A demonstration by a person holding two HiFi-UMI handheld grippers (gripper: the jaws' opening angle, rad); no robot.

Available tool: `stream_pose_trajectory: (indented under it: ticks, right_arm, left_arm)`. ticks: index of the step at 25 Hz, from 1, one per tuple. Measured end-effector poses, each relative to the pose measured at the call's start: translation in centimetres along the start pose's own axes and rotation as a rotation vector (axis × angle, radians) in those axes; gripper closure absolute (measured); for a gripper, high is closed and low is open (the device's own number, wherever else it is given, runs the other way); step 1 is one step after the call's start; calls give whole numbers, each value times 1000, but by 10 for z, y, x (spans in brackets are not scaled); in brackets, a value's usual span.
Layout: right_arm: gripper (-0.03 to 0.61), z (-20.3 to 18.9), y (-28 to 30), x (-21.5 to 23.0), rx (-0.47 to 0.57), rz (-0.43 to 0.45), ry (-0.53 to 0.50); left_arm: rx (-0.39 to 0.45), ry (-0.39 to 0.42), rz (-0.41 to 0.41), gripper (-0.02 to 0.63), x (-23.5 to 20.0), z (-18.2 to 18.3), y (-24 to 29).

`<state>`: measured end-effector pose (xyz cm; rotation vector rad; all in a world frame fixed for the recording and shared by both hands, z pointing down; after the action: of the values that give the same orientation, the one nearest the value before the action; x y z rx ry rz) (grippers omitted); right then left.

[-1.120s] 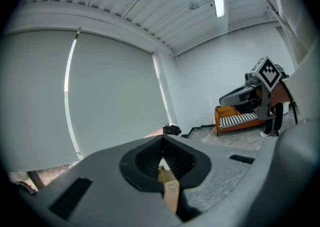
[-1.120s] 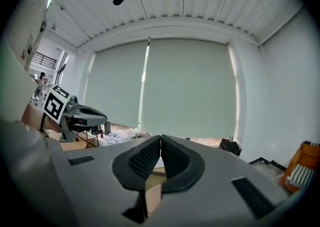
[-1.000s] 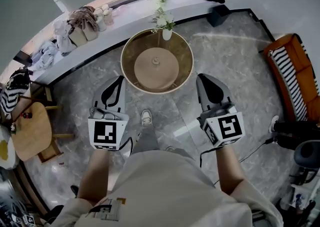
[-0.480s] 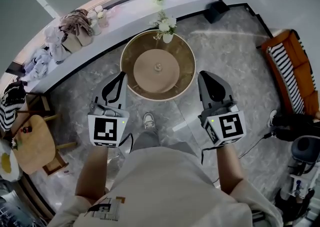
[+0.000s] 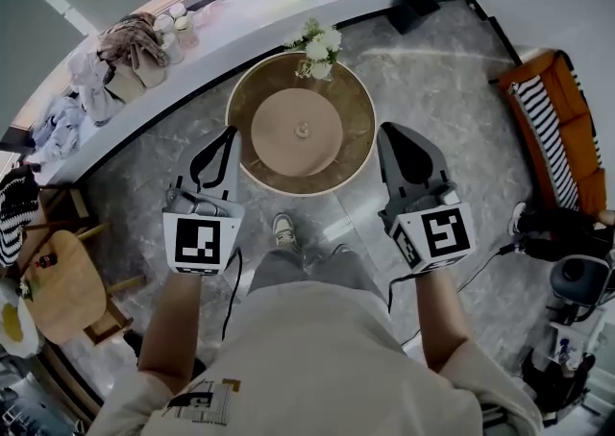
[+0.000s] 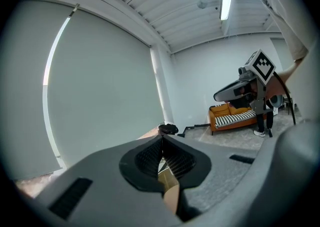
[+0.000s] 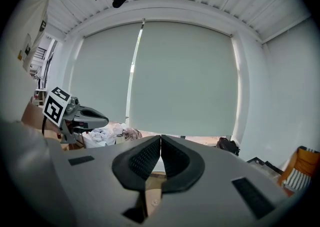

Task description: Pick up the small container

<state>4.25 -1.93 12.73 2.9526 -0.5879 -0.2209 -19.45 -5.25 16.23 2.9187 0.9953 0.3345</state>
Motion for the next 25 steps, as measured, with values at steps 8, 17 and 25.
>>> stream_pose_trajectory:
  ticks: [8, 17, 25]
  right_arm:
    - [571, -18, 27, 8, -14, 50, 7]
    - [571, -54, 56, 40, -24, 145, 34]
    - [571, -95, 93, 70, -40, 202, 38]
  left_arm:
    - [-3, 19, 12, 606, -3, -16, 20]
    - [-23, -40, 47, 604, 21, -33, 54]
    - [-36, -29, 9, 535, 36, -66, 107]
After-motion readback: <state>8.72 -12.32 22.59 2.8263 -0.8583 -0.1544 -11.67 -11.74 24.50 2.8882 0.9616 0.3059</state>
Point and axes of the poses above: the fingertips, and each gripper's own axes: y forward along the fingers, x to its right, z out of its top, the point moved 5 cm from there along -y, backward along the fingers, and after that the axes turned 6 degrees about x, right-handed, at the moved point
